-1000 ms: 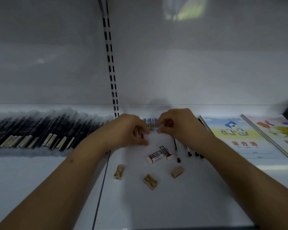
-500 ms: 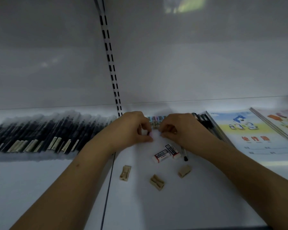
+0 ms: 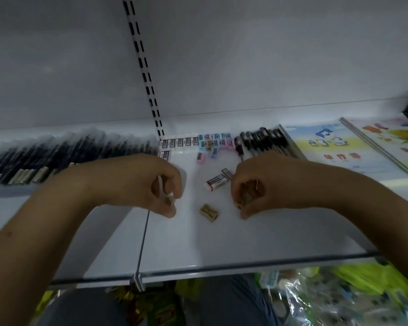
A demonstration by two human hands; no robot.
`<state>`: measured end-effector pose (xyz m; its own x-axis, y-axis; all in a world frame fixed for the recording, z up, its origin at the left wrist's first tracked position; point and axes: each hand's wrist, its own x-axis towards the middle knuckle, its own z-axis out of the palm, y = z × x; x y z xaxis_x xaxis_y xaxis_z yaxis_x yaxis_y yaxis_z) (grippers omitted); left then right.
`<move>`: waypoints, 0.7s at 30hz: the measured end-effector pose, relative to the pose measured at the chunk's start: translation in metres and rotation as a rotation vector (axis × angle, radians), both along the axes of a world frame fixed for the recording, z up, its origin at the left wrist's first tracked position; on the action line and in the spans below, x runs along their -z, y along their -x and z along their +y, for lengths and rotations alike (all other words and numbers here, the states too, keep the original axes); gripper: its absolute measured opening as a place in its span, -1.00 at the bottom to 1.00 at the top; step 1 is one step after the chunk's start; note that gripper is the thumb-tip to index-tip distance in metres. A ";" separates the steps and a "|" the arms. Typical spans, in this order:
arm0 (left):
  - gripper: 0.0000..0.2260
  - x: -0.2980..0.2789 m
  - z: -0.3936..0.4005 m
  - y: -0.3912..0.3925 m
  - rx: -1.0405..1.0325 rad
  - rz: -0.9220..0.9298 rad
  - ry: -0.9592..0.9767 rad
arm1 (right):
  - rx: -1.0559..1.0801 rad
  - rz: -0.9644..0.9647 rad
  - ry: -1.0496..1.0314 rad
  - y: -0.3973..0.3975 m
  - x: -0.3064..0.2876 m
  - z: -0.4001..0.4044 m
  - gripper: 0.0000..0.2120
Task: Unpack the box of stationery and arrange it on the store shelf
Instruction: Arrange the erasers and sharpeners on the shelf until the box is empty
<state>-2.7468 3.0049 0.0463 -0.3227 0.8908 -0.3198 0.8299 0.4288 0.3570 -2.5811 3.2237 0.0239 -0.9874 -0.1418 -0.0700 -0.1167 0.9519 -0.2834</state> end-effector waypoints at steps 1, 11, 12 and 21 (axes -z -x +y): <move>-0.82 0.003 0.000 -0.002 -0.008 -0.004 -0.031 | 0.006 0.025 0.026 -0.002 0.001 0.000 -0.81; -0.71 0.013 0.027 0.000 -0.247 -0.161 -0.566 | 0.228 0.258 0.452 0.030 -0.018 0.021 -0.79; -0.72 0.015 0.033 0.001 -0.278 -0.204 -0.596 | 0.225 0.257 0.469 0.036 -0.020 0.024 -0.78; -0.68 0.042 0.057 0.011 -0.332 -0.299 -0.779 | 0.257 0.373 0.130 0.062 0.002 0.041 -0.84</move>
